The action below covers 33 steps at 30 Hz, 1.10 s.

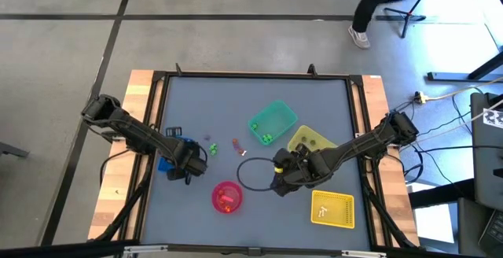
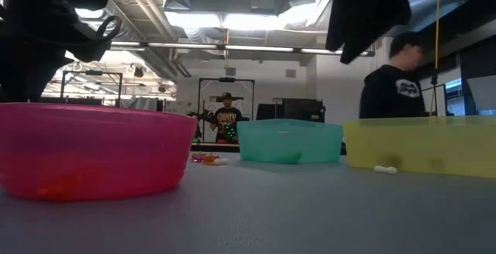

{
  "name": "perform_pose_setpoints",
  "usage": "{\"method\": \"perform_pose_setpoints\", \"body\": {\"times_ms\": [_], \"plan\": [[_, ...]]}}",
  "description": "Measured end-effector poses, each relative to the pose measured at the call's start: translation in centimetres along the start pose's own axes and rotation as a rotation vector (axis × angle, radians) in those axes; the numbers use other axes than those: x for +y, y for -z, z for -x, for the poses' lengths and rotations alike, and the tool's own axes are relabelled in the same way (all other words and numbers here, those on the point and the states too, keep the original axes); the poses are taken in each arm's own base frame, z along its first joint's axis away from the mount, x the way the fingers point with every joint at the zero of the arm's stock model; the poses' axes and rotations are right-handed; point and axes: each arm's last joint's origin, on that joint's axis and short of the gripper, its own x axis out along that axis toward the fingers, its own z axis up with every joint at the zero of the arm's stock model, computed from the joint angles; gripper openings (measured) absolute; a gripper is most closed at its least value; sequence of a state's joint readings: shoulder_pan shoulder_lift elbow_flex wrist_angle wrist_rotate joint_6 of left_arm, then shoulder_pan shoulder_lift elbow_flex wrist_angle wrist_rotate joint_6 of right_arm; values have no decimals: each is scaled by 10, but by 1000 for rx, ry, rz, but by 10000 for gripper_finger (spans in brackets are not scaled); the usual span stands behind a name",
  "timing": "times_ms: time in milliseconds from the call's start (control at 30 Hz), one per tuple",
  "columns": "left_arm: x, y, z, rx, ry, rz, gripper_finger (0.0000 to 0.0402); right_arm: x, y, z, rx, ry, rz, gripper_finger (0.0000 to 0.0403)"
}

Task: Sort Halloween decoration
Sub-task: Put the white bone toy into the yellow bin

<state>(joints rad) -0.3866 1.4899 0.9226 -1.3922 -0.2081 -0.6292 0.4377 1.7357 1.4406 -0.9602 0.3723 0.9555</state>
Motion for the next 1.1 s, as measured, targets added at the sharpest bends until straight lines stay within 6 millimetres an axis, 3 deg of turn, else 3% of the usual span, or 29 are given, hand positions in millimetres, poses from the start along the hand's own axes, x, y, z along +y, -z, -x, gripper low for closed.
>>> {"method": "perform_pose_setpoints", "body": {"times_ms": [233, 633, 1100], "plan": [[-2, -2, 0, -21, 15, 6, 107, 6, 7, -22, 43, 61, -155, 223], [-4, -6, 0, -57, 42, 13, 107, 9, 28, -69, 166, 261, -141, 223], [-5, -7, 0, -75, 54, 17, 107, 10, 37, -92, 194, 337, -130, 223]]}}
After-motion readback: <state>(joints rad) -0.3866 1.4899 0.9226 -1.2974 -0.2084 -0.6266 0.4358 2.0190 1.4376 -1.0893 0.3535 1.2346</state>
